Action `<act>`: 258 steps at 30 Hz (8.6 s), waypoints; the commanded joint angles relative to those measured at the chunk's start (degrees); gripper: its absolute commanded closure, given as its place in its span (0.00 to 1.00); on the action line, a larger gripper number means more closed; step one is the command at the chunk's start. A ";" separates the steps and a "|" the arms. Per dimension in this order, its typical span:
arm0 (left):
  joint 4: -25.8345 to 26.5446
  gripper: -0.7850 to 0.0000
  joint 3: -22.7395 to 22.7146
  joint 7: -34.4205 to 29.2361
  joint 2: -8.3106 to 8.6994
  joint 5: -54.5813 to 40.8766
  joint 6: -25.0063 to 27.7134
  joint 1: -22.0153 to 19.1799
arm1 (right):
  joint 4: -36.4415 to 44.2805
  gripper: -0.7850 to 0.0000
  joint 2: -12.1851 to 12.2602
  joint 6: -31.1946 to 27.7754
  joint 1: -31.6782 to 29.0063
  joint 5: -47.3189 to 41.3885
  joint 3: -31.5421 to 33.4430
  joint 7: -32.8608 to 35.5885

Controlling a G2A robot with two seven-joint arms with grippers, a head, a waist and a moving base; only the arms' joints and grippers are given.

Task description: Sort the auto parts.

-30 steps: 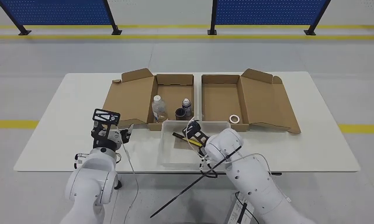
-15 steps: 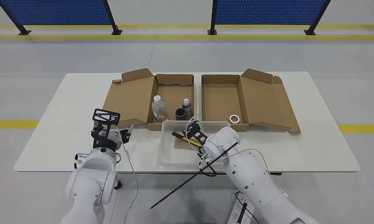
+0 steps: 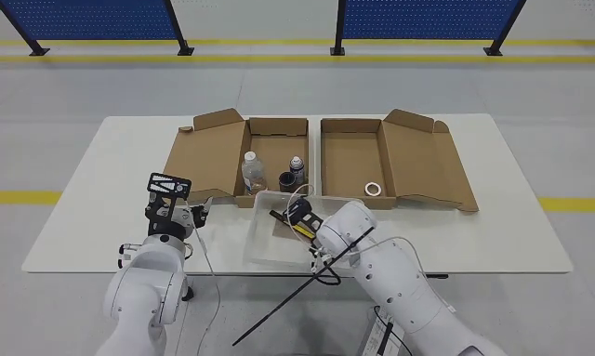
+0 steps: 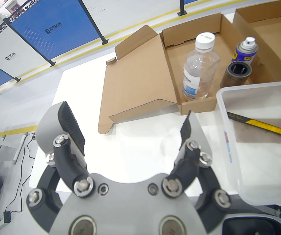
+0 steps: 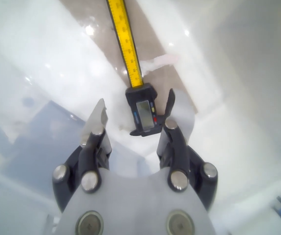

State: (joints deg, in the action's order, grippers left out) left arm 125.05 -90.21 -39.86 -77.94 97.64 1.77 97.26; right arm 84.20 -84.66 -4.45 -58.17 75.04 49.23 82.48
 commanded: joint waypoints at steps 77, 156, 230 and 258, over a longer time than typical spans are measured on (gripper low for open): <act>0.00 0.00 0.00 0.00 0.00 0.00 0.00 0.00 | -3.42 0.63 -1.48 6.39 0.19 -1.05 -0.64 0.85; 0.00 0.00 0.00 0.00 0.00 0.00 0.00 0.00 | 24.83 1.00 1.89 0.21 -14.85 -36.27 21.79 -12.34; 0.00 0.00 0.00 0.00 0.00 0.00 0.00 0.00 | 0.34 1.00 7.47 22.14 2.14 -33.09 23.02 -35.47; 0.00 0.00 0.00 0.00 0.00 0.00 0.00 0.00 | -34.78 1.00 2.87 19.68 18.17 -31.62 8.42 -36.24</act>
State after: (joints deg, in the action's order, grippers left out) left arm 125.05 -90.21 -39.86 -77.94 97.64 1.77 97.26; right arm 49.65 -81.71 15.25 -40.09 43.49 57.75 46.36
